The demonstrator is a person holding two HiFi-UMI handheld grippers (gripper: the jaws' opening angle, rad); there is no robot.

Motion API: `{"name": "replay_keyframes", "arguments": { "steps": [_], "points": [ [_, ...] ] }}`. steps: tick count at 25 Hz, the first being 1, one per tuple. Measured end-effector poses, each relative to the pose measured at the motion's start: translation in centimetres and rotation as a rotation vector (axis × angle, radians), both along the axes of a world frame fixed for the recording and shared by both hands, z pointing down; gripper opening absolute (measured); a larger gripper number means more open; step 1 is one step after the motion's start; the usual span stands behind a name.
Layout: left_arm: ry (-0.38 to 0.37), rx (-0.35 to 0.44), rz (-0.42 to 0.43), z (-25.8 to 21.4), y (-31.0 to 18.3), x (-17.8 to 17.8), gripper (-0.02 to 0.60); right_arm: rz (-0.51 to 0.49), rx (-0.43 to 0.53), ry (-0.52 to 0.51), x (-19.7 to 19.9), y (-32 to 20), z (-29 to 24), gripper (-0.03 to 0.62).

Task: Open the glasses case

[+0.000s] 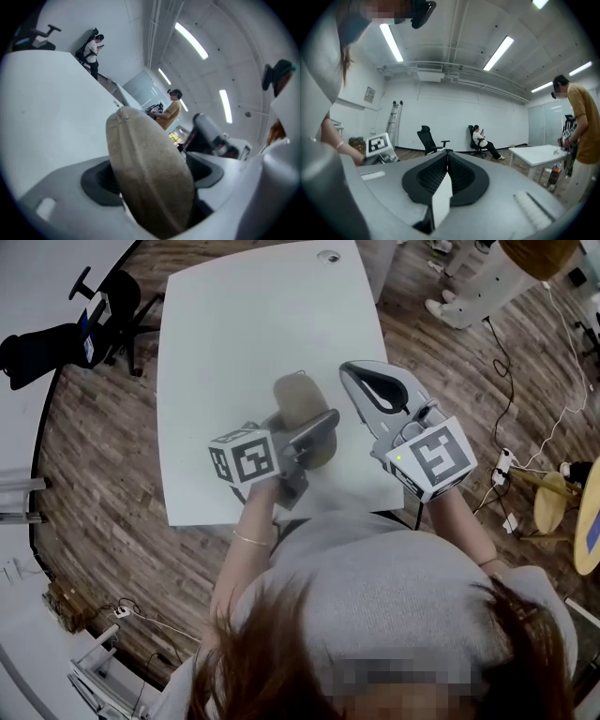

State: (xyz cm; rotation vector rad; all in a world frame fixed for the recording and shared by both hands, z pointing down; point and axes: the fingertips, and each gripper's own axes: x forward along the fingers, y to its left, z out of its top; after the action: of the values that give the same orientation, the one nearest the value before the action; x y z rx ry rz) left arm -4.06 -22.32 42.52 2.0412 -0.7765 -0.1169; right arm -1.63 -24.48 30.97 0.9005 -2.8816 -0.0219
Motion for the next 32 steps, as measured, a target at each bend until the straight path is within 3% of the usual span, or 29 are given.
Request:
{"name": "replay_keyframes", "arguments": {
  "steps": [2, 4, 6, 11, 16, 19, 23, 28, 32],
  "points": [
    [0.107, 0.048, 0.004, -3.1, 0.5, -0.3, 0.413, -0.042, 0.031, 0.061, 0.0, -1.3, -0.1, 0.005],
    [0.192, 0.097, 0.018, -6.0, 1.2, -0.4, 0.413, -0.175, 0.004, 0.078, -0.6, -1.8, 0.2, 0.006],
    [0.243, 0.138, 0.043, -8.1, 2.1, -0.3, 0.413, -0.362, -0.081, 0.041, -1.5, -1.8, 0.8, 0.108],
    [0.252, 0.202, 0.124, -10.6, 3.9, 0.7, 0.413, -0.771, -0.306, -0.098, -2.6, -0.9, 2.0, 0.116],
    [0.252, 0.227, 0.198, -11.6, 5.1, 1.5, 0.413, -1.024, -0.421, -0.309, -2.8, 0.3, -0.6, 0.077],
    [0.252, 0.232, 0.209, -11.8, 5.6, 1.6, 0.413, -1.097, -0.455, -0.326, -3.0, 1.2, -1.1, 0.025],
    [0.262, 0.248, 0.22, -12.3, 6.1, 0.9, 0.413, -1.149, -0.48, -0.318, -3.6, 1.9, -1.4, 0.003],
    [0.296, 0.279, 0.203, -13.1, 6.5, 0.5, 0.406, -1.148, -0.386, -0.31, -3.8, 2.2, -2.3, 0.009],
    [0.308, 0.285, 0.19, -13.0, 6.5, -0.2, 0.396, -1.106, -0.292, -0.227, -4.0, 2.4, -2.3, 0.009]
  ]
}}
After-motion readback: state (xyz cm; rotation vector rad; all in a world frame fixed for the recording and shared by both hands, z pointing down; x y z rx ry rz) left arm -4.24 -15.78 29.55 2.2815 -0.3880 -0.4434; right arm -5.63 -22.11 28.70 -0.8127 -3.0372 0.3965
